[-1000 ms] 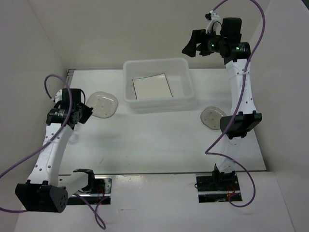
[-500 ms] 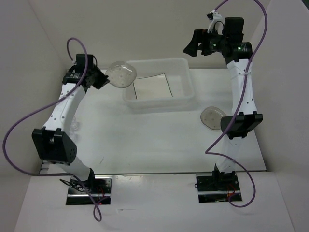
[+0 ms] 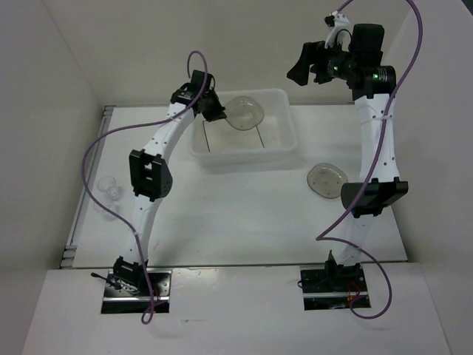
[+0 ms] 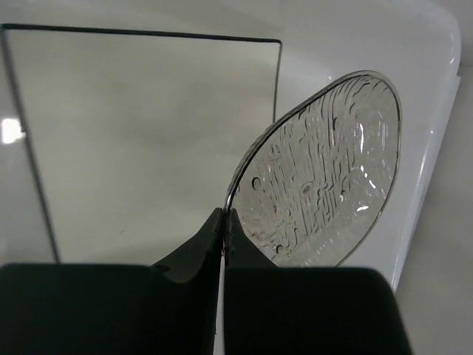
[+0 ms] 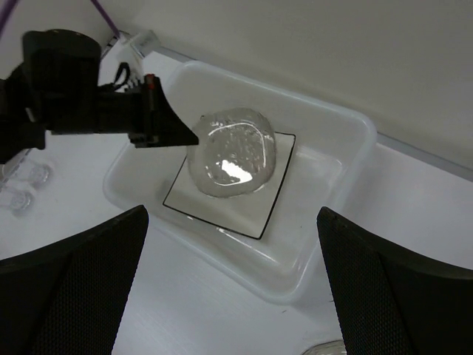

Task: Place the mixed dishes into the plastic bin

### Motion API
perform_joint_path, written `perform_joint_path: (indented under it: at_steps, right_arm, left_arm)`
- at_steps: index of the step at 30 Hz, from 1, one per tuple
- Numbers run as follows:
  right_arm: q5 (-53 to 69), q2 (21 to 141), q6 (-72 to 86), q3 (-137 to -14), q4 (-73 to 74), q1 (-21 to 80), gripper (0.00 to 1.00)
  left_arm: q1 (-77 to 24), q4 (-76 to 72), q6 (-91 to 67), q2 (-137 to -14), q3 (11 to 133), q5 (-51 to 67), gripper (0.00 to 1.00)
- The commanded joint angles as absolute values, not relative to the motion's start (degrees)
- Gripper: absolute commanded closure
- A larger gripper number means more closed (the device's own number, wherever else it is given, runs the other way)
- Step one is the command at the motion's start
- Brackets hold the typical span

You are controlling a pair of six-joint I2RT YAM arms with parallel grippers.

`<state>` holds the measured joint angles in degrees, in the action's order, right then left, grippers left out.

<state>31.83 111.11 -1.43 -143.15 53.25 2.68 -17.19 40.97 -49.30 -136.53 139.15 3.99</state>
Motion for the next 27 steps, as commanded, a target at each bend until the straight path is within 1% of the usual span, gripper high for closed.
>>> perform_joint_path:
  at_steps: [1, 2, 3, 4, 5, 6, 7, 8, 9, 11, 13, 19, 22, 25, 27]
  right_arm:
    - [29.8, 109.0, -2.3, -146.2, 53.0, 2.4, 0.00]
    - [29.8, 109.0, -2.9, -145.6, 53.0, 2.4, 0.00]
    - [29.1, 108.0, -3.8, -144.2, 53.0, 2.4, 0.00]
    - [29.1, 106.9, -3.8, -143.4, 53.0, 2.4, 0.00]
    - [28.6, 106.1, -4.6, -141.3, 53.5, 2.4, 0.00]
    - [28.6, 105.4, -5.4, -139.9, 53.5, 2.4, 0.00]
    - [28.0, 104.6, -5.9, -138.6, 53.5, 2.4, 0.00]
    - [28.0, 102.8, -5.9, -135.6, 53.5, 2.4, 0.00]
    - [27.3, 101.9, -7.3, -134.0, 53.5, 2.4, 0.00]
    - [26.6, 98.9, -8.0, -129.3, 53.5, 2.4, 0.00]
    - [26.0, 97.0, -8.5, -125.2, 52.9, 2.4, 0.00]
    - [26.7, 90.8, -8.5, -115.2, 51.2, 1.8, 0.00]
    - [30.3, 89.5, -6.5, -112.2, 51.2, -2.3, 0.00]
    - [30.3, 88.2, -6.0, -111.5, 51.2, -3.4, 0.00]
    - [30.3, 88.2, -6.0, -110.1, 50.6, -3.4, 0.00]
  left_arm:
    - [-18.1, 49.6, -48.8, -145.0, 156.0, 6.4, 1.00]
    - [-18.7, 52.1, -48.8, -148.1, 161.5, 6.4, 1.00]
    - [-18.7, 57.6, -48.8, -155.4, 175.8, 6.4, 1.00]
    - [-18.7, 59.0, -49.3, -158.3, 178.2, 6.4, 1.00]
    - [-17.9, 57.1, -50.1, -157.1, 173.4, 9.3, 1.00]
    - [-17.4, 57.0, -50.1, -157.1, 172.0, 8.2, 1.00]
    - [-17.4, 58.5, -49.6, -158.7, 173.5, 6.9, 1.00]
    - [-17.4, 59.8, -49.6, -160.7, 179.6, 6.9, 1.00]
    - [-17.4, 59.3, -49.6, -160.8, 177.1, 7.7, 1.00]
    - [-17.4, 60.8, -50.1, -162.8, 179.9, 6.7, 1.00]
    - [-16.8, 62.1, -50.8, -162.8, 179.0, 4.1, 1.00]
    - [-15.7, 63.5, -51.6, -165.8, 179.8, 3.6, 1.00]
    - [-15.2, 63.5, -52.3, -167.2, 179.8, 4.8, 1.00]
    - [-15.2, 63.5, -52.9, -167.8, 179.8, 4.8, 1.00]
    - [-15.2, 62.9, -52.9, -168.3, 179.8, 5.4, 0.98]
